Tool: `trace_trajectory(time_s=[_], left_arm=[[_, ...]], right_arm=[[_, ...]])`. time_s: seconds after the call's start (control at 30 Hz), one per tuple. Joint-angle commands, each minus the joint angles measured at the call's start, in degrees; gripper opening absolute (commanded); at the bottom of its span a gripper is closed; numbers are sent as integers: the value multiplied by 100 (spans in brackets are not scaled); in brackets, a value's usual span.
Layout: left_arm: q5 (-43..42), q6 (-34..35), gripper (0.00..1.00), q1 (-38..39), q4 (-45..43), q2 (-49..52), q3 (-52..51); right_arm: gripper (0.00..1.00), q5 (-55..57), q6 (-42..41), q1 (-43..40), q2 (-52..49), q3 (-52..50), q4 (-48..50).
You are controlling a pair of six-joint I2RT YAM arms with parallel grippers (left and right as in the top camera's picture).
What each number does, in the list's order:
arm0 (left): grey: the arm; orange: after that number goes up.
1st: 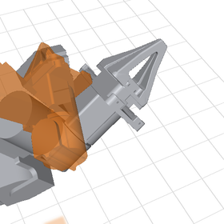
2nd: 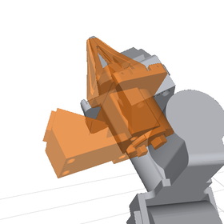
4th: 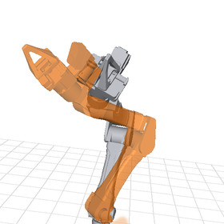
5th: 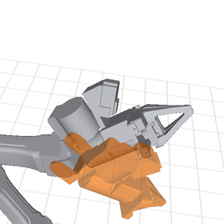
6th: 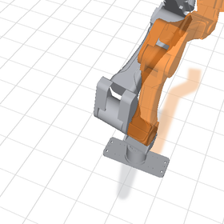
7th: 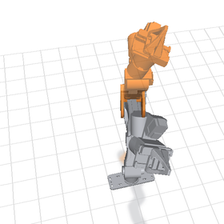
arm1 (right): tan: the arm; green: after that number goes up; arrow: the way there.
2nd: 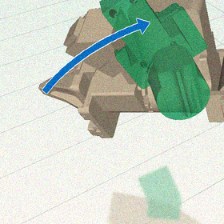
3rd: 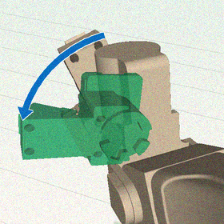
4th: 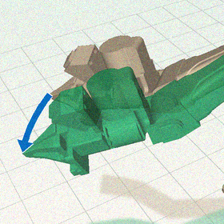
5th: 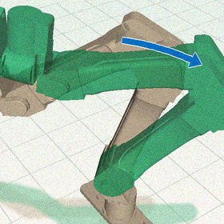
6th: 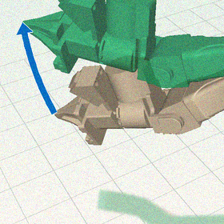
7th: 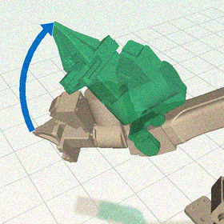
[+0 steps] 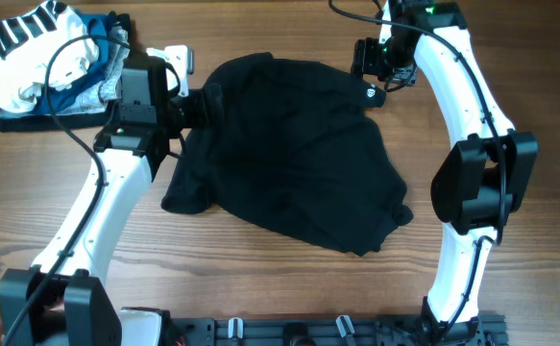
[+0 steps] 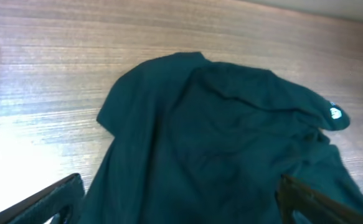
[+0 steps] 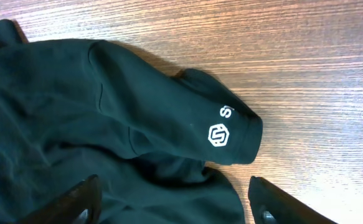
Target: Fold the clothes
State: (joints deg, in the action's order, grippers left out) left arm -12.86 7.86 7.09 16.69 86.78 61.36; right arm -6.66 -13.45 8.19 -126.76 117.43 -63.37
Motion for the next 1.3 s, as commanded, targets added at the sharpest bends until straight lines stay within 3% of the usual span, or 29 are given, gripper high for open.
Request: trace_trajectory(time_s=[0.0,0.03,0.1,0.13,0.2,0.27,0.3,0.37,0.43,0.47,0.5,0.57,0.67,0.7,0.8,1.03,1.1,1.17,1.2,1.27], left_arm=[[719,15,45,2,358,229,90],[719,48,63,4,481,245,90],[601,426,74,26,997,173,92],[529,511,65,31,1268,105,92],[457,682,62,31,1893,-142,92],[439,726,14,31,2227,-402,92],[431,828,21,31,2385,-551,92],[306,984,24,31,2824,-975,92],[306,1106,42,33,3174,-1373,92],[350,1106,41,31,3368,-1554,92],[645,1106,33,31,3768,-1753,90],[876,1110,35,31,4478,-1792,46],[1040,1239,24,31,4472,-1681,-315],[1038,1338,26,31,4315,-1648,-459],[1036,1368,48,31,3292,-1443,-1172],[1038,1362,58,31,2245,109,-1423],[1038,1362,74,31,2024,289,-1423],[1038,1366,81,31,1784,356,-1423],[1038,1364,79,31,1729,356,-1423],[1027,1379,33,31,1665,356,-1423]], right_arm=[[80,-111,-7,20,142,122,-26],[81,-109,-2,20,142,122,-15],[83,-109,-2,11,142,122,33],[83,-109,-4,-7,142,122,63],[86,-109,-4,-57,140,122,101],[86,-109,-2,-101,140,122,114],[86,-109,-2,-127,142,122,116],[86,-111,4,-175,140,122,107],[87,-111,44,-195,142,122,94],[87,-111,42,-195,142,122,94],[88,-111,42,-195,142,122,94],[88,-116,35,-195,142,122,96],[88,-116,37,-195,142,122,105],[88,-114,39,-195,142,122,101],[89,-118,81,-195,142,122,83],[90,-184,149,-195,142,122,-44],[90,-181,170,-195,140,122,-74],[90,-179,195,-195,142,122,-107],[90,-179,197,-195,142,122,-114],[89,-184,243,-195,140,122,-122]])
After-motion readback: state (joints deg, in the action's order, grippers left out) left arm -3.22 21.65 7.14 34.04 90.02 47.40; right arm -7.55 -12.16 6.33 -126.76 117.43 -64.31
